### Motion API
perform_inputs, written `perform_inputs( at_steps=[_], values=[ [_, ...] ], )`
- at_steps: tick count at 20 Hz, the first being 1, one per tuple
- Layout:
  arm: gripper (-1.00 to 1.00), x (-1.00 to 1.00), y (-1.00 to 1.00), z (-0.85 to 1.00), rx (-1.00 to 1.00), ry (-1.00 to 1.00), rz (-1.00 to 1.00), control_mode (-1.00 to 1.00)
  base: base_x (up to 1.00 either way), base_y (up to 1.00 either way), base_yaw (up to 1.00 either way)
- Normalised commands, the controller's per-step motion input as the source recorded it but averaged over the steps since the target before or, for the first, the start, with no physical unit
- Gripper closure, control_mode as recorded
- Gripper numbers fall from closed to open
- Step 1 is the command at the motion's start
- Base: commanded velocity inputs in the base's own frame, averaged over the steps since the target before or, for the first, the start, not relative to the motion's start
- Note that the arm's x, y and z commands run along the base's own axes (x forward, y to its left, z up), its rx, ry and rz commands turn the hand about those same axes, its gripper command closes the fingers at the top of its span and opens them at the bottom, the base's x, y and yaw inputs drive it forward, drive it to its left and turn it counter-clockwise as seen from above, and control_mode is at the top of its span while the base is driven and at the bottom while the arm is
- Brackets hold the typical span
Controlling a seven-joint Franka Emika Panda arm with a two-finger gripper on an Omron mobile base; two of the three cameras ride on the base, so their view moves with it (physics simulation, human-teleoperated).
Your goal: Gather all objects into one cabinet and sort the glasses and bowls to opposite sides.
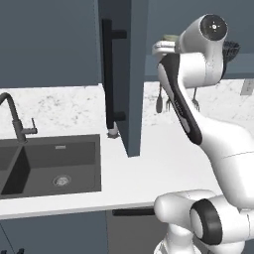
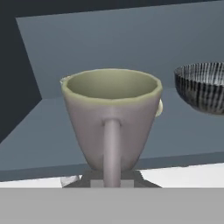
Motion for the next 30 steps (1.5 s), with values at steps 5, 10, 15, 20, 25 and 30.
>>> perform_inputs(
  at_steps=[5,10,15,20,25,30],
  values=[
    [1.00,0.43,-0.04,0.00,0.00,0.00,0.00,-1.00,0.00,0.00,0.00],
    [1.00,0.67,-0.04,0.01,0.00,-0.08,-0.02,-1.00,0.00,0.00,0.00],
    [1.00,0.00,0.00,0.00,0.00,0.00,0.00,-1.00,0.00,0.00,0.00],
    [1.00,0.00,0.00,-0.58,-0.12,0.22,0.00,-1.00,0.00,0.00,0.00],
    [1.00,0.06,0.00,0.00,0.00,-0.01,0.00,-1.00,0.00,0.00,0.00],
    [1.00,0.80,0.00,0.08,0.00,-0.20,-0.09,-1.00,0.00,0.00,0.00]
  ],
)
